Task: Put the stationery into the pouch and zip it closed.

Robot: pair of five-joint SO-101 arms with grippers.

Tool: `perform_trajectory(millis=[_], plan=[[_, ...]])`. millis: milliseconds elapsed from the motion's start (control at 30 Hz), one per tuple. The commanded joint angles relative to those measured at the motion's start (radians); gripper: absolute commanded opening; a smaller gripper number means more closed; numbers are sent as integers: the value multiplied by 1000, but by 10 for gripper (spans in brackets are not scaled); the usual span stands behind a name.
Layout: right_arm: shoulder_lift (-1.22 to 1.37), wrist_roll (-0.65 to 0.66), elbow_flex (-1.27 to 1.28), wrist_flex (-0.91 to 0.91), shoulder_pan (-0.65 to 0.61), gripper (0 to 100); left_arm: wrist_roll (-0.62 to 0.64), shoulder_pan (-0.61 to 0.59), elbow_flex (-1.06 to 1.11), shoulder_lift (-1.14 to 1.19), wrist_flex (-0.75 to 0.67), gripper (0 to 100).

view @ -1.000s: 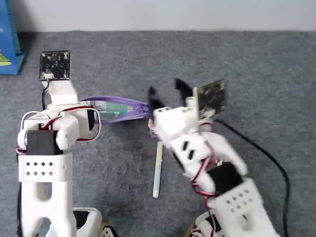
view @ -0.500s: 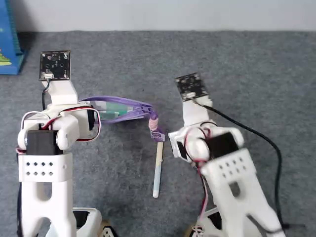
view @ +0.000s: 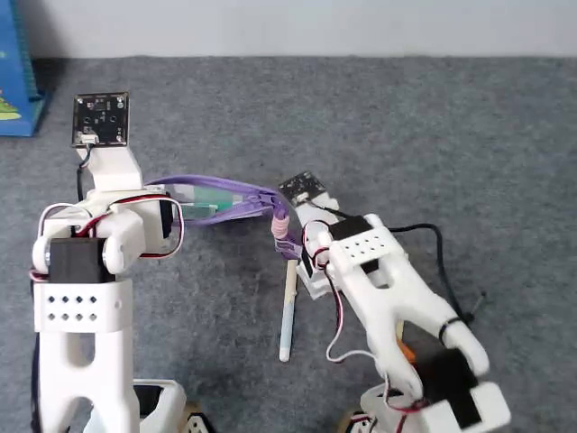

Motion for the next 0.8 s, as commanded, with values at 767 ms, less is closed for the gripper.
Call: perform_trajectory(millis=[767], plan=[[-346,167,0,36,348,7,6,-2,-1,-2,12,11]])
